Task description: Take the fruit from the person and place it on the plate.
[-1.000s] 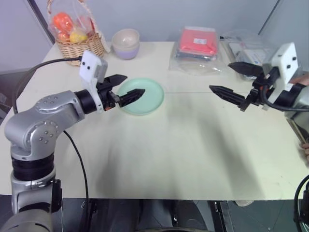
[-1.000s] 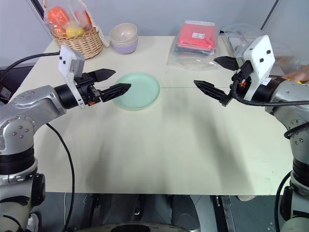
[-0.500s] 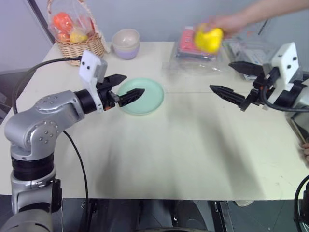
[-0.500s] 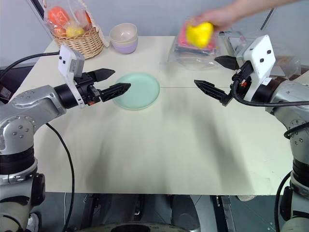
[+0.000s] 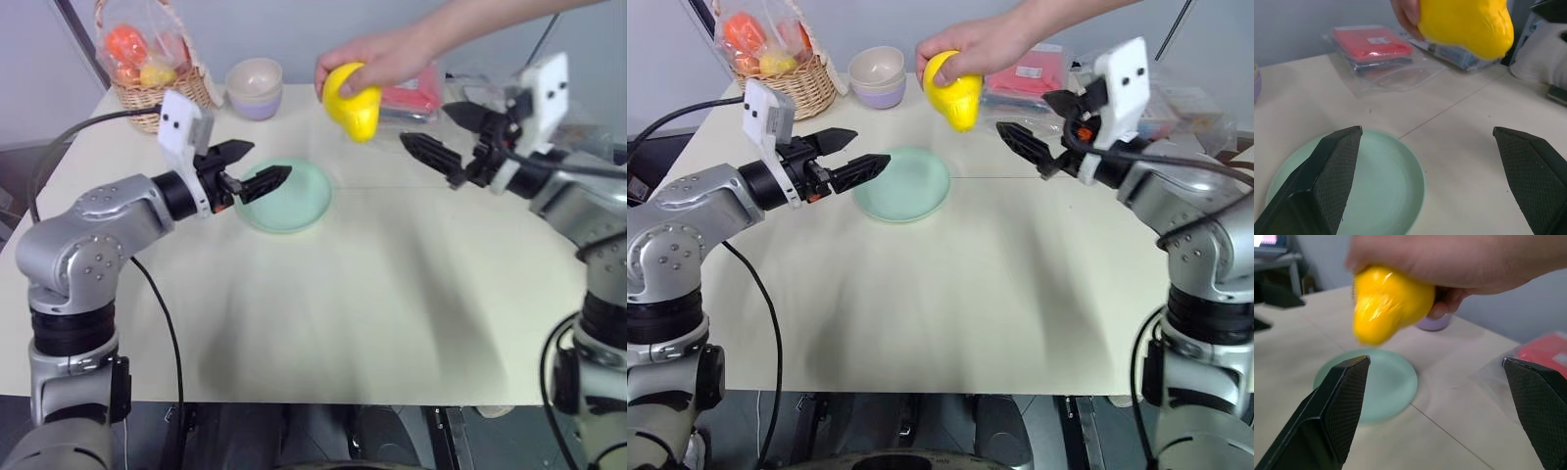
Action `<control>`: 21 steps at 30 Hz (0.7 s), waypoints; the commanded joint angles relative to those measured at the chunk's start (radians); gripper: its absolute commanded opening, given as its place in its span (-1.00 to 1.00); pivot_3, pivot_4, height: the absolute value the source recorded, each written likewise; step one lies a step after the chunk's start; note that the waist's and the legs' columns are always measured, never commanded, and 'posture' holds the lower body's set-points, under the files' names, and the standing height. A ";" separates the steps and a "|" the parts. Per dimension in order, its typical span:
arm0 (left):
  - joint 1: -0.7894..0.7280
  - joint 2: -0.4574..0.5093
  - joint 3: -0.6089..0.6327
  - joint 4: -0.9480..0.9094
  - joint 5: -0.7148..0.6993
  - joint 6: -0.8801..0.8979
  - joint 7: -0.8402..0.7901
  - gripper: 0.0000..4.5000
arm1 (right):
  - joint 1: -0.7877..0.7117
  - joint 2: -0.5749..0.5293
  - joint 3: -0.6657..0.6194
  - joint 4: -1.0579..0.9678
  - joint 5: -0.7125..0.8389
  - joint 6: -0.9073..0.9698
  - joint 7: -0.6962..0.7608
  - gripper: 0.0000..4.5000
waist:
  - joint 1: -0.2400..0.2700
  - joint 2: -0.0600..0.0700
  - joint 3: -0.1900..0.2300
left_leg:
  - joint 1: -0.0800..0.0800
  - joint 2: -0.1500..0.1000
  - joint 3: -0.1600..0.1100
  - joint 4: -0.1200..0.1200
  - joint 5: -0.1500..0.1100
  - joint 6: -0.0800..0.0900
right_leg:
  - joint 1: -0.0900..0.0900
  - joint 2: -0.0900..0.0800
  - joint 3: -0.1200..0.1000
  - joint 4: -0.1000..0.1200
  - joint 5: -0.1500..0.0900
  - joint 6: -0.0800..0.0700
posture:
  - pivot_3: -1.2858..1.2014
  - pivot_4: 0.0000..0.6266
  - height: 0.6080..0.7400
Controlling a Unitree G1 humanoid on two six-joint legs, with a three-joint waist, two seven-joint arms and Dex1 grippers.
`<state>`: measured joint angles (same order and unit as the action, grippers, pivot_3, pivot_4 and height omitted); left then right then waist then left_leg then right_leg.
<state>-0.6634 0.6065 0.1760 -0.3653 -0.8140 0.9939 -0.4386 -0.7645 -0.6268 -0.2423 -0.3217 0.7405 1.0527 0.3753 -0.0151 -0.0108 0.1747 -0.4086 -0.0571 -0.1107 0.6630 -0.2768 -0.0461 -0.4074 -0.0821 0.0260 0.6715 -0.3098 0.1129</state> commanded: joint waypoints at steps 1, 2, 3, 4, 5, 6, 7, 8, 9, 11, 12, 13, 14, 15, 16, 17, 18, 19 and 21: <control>-0.015 0.007 0.012 -0.018 0.007 -0.023 -0.004 1.00 | -0.077 0.047 -0.063 0.013 0.076 0.112 -0.089 0.97 | 0.001 0.000 0.000 | 0.000 0.000 0.000 0.000 0.000 0.000 | 0.000 0.000 0.000 0.000 0.000 0.000 | 0.03 -0.52 1.00; -0.015 0.007 0.013 -0.019 0.007 -0.023 -0.004 1.00 | -0.099 0.065 -0.075 0.024 0.093 0.141 -0.111 0.97 | 0.002 0.000 0.000 | 0.000 0.000 0.000 0.000 0.000 0.000 | 0.000 0.000 0.000 0.000 0.000 0.000 | 0.03 -0.52 1.00; -0.013 0.007 0.014 -0.021 0.007 -0.023 -0.003 1.00 | -0.121 0.089 -0.092 0.037 0.113 0.171 -0.137 0.97 | 0.002 0.000 0.000 | 0.000 0.000 0.000 0.000 0.000 0.000 | 0.000 0.000 0.000 0.000 0.000 0.000 | 0.03 -0.52 1.00; -0.012 0.007 0.015 -0.023 0.007 -0.023 -0.002 1.00 | -0.136 0.105 -0.105 0.045 0.127 0.193 -0.157 0.97 | 0.002 0.000 0.000 | 0.000 -0.001 0.000 0.000 0.000 0.000 | 0.000 0.000 0.000 0.000 0.000 0.000 | 0.03 -0.52 1.00; -0.010 0.007 0.016 -0.024 0.007 -0.023 -0.002 1.00 | -0.147 0.117 -0.113 0.049 0.136 0.211 -0.171 0.97 | 0.002 0.000 0.000 | 0.000 -0.001 0.000 0.000 0.000 0.000 | 0.000 0.000 0.000 0.000 0.000 0.000 | 0.03 -0.52 1.00; -0.007 0.006 0.018 -0.027 0.007 -0.023 0.000 1.00 | -0.154 0.122 -0.113 0.048 0.140 0.223 -0.179 0.97 | 0.002 0.000 0.000 | 0.000 -0.001 0.000 0.000 0.000 0.000 | 0.000 0.000 0.000 0.000 0.000 0.000 | 0.03 -0.52 1.00; -0.006 0.006 0.019 -0.028 0.007 -0.023 0.002 1.00 | -0.158 0.125 -0.112 0.046 0.143 0.231 -0.185 0.97 | 0.001 0.000 0.000 | 0.000 0.000 -0.001 0.000 0.000 0.000 | 0.000 0.000 0.000 0.000 0.000 0.000 | 0.03 -0.52 1.00; -0.004 0.006 0.020 -0.031 0.006 -0.022 0.004 1.00 | -0.164 0.134 -0.114 0.046 0.150 0.243 -0.192 0.97 | 0.000 0.000 0.000 | 0.000 0.000 -0.001 0.000 0.000 0.000 | 0.000 0.000 0.000 0.000 0.000 0.000 | 0.03 -0.52 1.00; -0.002 0.006 0.021 -0.033 0.006 -0.022 0.004 1.00 | -0.169 0.141 -0.117 0.046 0.157 0.251 -0.198 0.97 | -0.001 0.000 0.000 | 0.000 0.000 0.000 0.000 0.000 0.000 | 0.000 0.000 0.000 0.000 0.000 0.000 | 0.03 -0.52 1.00; 0.002 0.006 0.021 -0.036 0.005 -0.023 0.006 1.00 | -0.177 0.159 -0.118 0.042 0.175 0.268 -0.210 0.97 | -0.002 0.000 0.000 | 0.000 0.000 0.000 0.000 0.000 0.000 | 0.000 0.000 0.000 0.000 0.000 0.000 | 0.03 -0.52 1.00; 0.003 0.005 0.022 -0.037 0.005 -0.023 0.008 1.00 | -0.181 0.168 -0.115 0.037 0.184 0.275 -0.216 0.97 | -0.003 0.000 0.000 | 0.000 0.000 0.000 0.000 0.000 0.000 | 0.000 0.000 0.000 0.000 0.000 0.000 | 0.03 -0.52 1.00; 0.004 0.005 0.022 -0.037 0.005 -0.023 0.009 1.00 | -0.184 0.178 -0.114 0.033 0.191 0.283 -0.222 0.97 | -0.004 0.000 0.000 | 0.000 0.000 0.000 -0.001 0.000 0.000 | -0.001 0.000 0.000 0.000 0.000 0.000 | 0.03 -0.52 1.00; 0.005 0.005 0.023 -0.038 0.004 -0.023 0.010 1.00 | -0.185 0.184 -0.114 0.031 0.197 0.289 -0.227 0.97 | -0.005 0.000 0.000 | 0.000 0.000 0.000 -0.001 0.000 0.000 | -0.001 0.000 0.000 0.000 0.000 0.000 | 0.03 -0.52 1.00; 0.005 0.004 0.022 -0.039 0.005 -0.024 0.011 1.00 | -0.187 0.192 -0.111 0.029 0.202 0.293 -0.232 0.97 | -0.005 0.000 0.000 | 0.000 0.000 0.000 -0.001 0.000 0.000 | -0.001 0.000 0.000 0.000 0.000 0.000 | 0.03 -0.52 1.00; 0.006 0.004 0.022 -0.040 0.005 -0.024 0.011 1.00 | -0.188 0.199 -0.108 0.028 0.207 0.296 -0.237 0.97 | -0.005 0.000 0.000 | 0.000 0.000 0.000 -0.001 0.000 0.000 | -0.001 0.000 0.000 0.001 0.000 0.000 | 0.03 -0.52 1.00; 0.006 0.003 0.022 -0.040 0.005 -0.024 0.012 1.00 | -0.190 0.205 -0.104 0.033 0.207 0.294 -0.240 0.97 | -0.005 0.000 0.000 | 0.000 0.000 0.000 -0.001 0.000 0.000 | -0.001 0.000 0.000 0.001 0.000 0.000 | 0.03 -0.52 1.00; 0.006 0.003 0.021 -0.041 0.005 -0.024 0.012 1.00 | -0.191 0.210 -0.100 0.038 0.206 0.290 -0.242 0.97 | -0.005 0.000 0.000 | 0.000 0.000 0.000 -0.001 0.000 0.000 | -0.001 0.000 0.000 0.001 0.000 0.000 | 0.03 -0.52 1.00; 0.006 0.003 0.021 -0.041 0.005 -0.024 0.013 1.00 | -0.193 0.213 -0.095 0.046 0.201 0.283 -0.241 0.97 | -0.005 0.000 0.000 | 0.000 0.000 0.000 -0.001 0.000 0.000 | -0.001 0.000 0.000 0.001 0.000 0.000 | 0.03 -0.52 1.00; 0.007 0.004 0.022 -0.043 0.004 -0.023 0.014 1.00 | -0.199 0.219 -0.083 0.066 0.187 0.264 -0.235 0.97 | -0.005 0.000 0.000 | 0.000 0.000 0.000 -0.001 0.000 0.000 | -0.001 0.000 0.000 0.001 0.000 0.000 | 0.03 -0.52 1.00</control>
<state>-0.6535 0.6062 0.1742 -0.3687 -0.8107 0.9929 -0.4294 -0.9230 -0.4112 -0.3203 -0.2507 0.9263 1.3437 0.1361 -0.0202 -0.0108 0.1747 -0.4090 -0.0574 -0.1108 0.6622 -0.2768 -0.0459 -0.4084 -0.0819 0.0259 0.6722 -0.3098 0.1128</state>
